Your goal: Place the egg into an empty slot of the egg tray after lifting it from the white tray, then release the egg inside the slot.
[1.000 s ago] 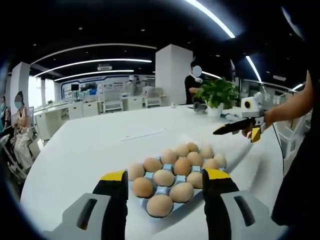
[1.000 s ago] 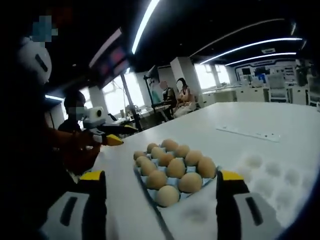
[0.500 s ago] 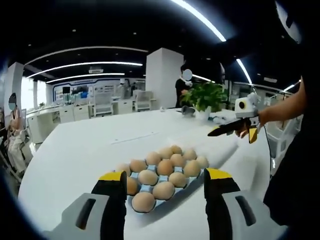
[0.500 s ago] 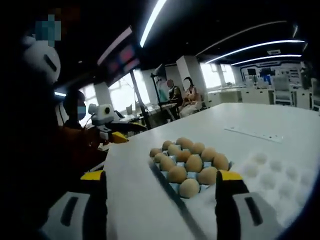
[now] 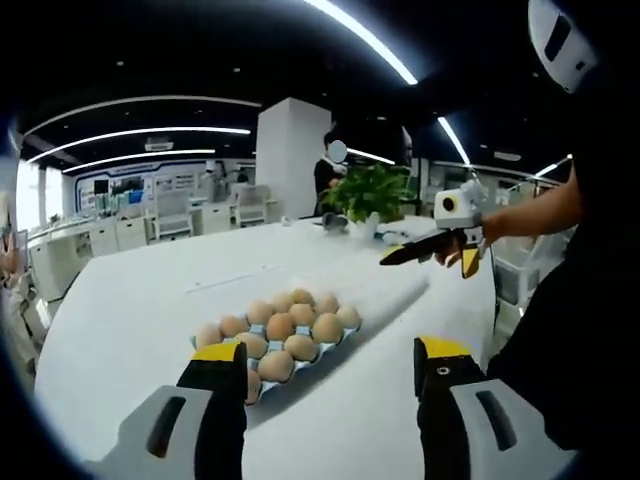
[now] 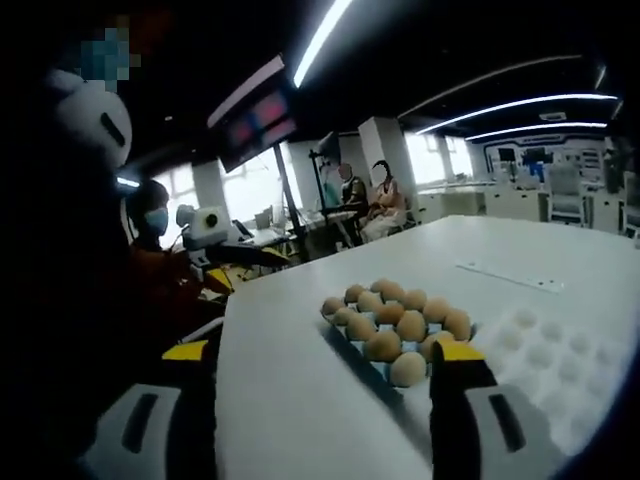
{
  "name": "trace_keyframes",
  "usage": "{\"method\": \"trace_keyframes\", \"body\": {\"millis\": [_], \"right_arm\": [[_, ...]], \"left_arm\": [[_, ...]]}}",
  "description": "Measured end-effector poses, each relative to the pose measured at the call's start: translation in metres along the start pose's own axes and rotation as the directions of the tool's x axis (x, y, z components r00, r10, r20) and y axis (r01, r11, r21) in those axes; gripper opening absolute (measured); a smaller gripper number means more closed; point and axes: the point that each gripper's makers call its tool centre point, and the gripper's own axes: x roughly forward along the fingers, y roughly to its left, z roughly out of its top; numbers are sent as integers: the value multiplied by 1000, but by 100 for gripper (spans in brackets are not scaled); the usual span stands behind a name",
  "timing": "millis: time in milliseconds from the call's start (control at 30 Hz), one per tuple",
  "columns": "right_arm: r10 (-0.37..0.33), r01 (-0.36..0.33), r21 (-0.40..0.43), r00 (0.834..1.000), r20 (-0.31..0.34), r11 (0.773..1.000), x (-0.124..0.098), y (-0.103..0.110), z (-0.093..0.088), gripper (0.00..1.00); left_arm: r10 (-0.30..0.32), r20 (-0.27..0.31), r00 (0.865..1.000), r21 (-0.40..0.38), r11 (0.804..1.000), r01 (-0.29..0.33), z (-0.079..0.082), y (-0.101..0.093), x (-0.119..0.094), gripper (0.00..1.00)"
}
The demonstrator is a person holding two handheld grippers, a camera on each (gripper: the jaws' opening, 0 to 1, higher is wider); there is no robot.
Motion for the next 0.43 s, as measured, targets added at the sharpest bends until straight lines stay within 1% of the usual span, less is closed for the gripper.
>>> {"method": "trace_keyframes", "body": {"millis": [167, 300, 433], "right_arm": [[3, -2, -9, 1000, 11, 1000, -1, 16, -4, 92], [3, -3, -13, 1000, 15, 1000, -4, 19, -5, 92], [11, -11, -17, 1000, 6, 1000, -10, 18, -5, 92]], "left_arm": [[-38, -7, 999, 5, 999, 38, -5, -16, -7, 71], [-51, -20, 999, 6, 999, 51, -8, -24, -7, 71], [-53, -19, 998, 13, 998, 54, -4, -29, -4, 71]]}}
